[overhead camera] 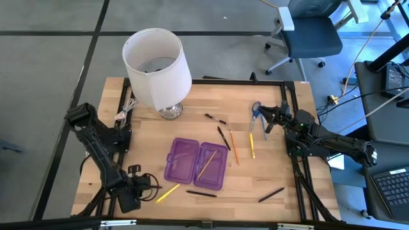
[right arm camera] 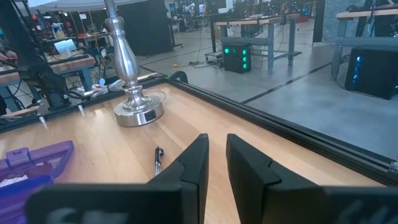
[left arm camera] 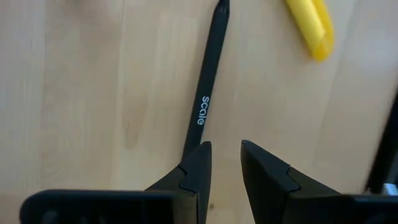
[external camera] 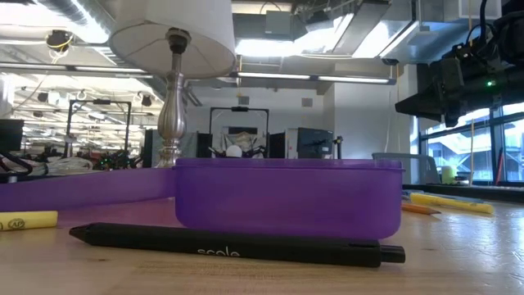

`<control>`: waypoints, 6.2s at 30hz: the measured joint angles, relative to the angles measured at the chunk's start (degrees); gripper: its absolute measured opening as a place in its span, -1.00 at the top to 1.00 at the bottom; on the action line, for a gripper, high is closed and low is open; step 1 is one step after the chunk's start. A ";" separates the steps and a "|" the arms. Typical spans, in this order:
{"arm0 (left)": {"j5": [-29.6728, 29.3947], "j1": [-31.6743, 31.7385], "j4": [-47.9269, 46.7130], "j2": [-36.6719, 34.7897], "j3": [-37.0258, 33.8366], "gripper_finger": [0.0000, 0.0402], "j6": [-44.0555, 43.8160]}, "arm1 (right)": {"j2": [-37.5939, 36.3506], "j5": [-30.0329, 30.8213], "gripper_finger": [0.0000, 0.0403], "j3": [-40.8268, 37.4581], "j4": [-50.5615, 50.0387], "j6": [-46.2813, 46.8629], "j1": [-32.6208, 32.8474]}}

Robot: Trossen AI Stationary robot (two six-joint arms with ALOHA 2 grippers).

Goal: Pick & place school supplies into a supply box
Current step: Put the black pen into the purple supply box, then put the blue pen into the purple supply box

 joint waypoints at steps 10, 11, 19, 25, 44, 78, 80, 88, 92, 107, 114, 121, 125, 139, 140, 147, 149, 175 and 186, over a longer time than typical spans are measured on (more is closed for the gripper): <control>0.22 -0.18 -2.73 5.63 0.00 0.59 -4.17 | 0.00 -0.01 0.69 -0.01 0.00 0.02 -0.02; 0.29 -0.18 -2.66 6.13 0.01 0.59 -4.20 | -0.02 -0.01 0.69 0.00 0.00 0.02 0.00; 0.98 -0.10 -2.23 7.89 0.22 0.64 -4.10 | -0.02 -0.01 0.69 -0.02 0.00 0.04 -0.02; -1.37 -0.15 -1.40 6.59 0.00 0.64 -4.57 | 0.00 -0.03 0.69 -0.01 -0.01 0.44 -0.01; -1.21 -0.10 -1.07 6.40 -0.03 0.63 -13.04 | 0.00 -0.06 0.69 -0.01 0.00 3.04 -0.01; 1.05 2.48 0.73 5.84 0.61 0.90 -13.58 | 0.00 -0.03 0.69 0.00 0.00 2.78 -0.01; 1.52 2.48 0.79 5.44 1.53 0.90 -13.61 | -0.02 -0.03 0.69 -0.02 0.00 2.73 0.00; -3.75 3.15 0.84 4.00 7.55 0.90 -16.14 | 0.00 -0.01 0.69 0.00 0.00 2.62 -0.01; -17.94 6.29 0.88 3.62 11.24 0.90 -14.64 | 0.00 0.01 0.69 -0.02 0.00 2.62 -0.02; -25.84 28.00 25.72 3.67 12.90 0.84 10.87 | 0.00 -0.18 0.69 0.00 0.01 3.38 -0.01; -18.59 35.54 29.02 7.98 12.92 0.86 9.31 | -0.02 -2.66 0.69 -0.02 0.04 15.06 -0.01; -9.24 39.05 35.59 15.91 12.92 0.84 9.53 | 0.00 -8.19 0.69 -0.01 3.50 14.77 0.00; -3.65 40.71 37.50 19.39 12.92 0.84 7.45 | 0.00 -14.79 0.69 1.15 5.67 14.36 0.24; -0.11 44.62 41.39 21.96 12.92 0.83 3.93 | 17.10 -4.43 0.69 25.83 -39.36 24.16 5.85; 0.39 44.80 42.19 21.96 12.92 0.83 4.49 | 19.13 -4.43 0.69 26.81 -41.00 25.40 6.37; 2.28 45.42 45.49 21.83 12.92 0.83 6.65 | 32.25 -4.42 0.69 30.80 -42.96 27.25 10.59; 3.58 45.60 44.97 21.83 12.92 0.83 6.18 | 35.60 -3.74 0.69 32.03 -43.55 28.70 11.54; 7.34 45.63 46.07 21.62 12.92 0.47 3.72 | 57.29 7.61 0.35 35.47 -52.59 32.55 12.74; 5.40 45.55 44.33 11.74 13.00 0.44 19.31 | 59.22 16.25 0.20 35.43 -52.11 34.53 12.48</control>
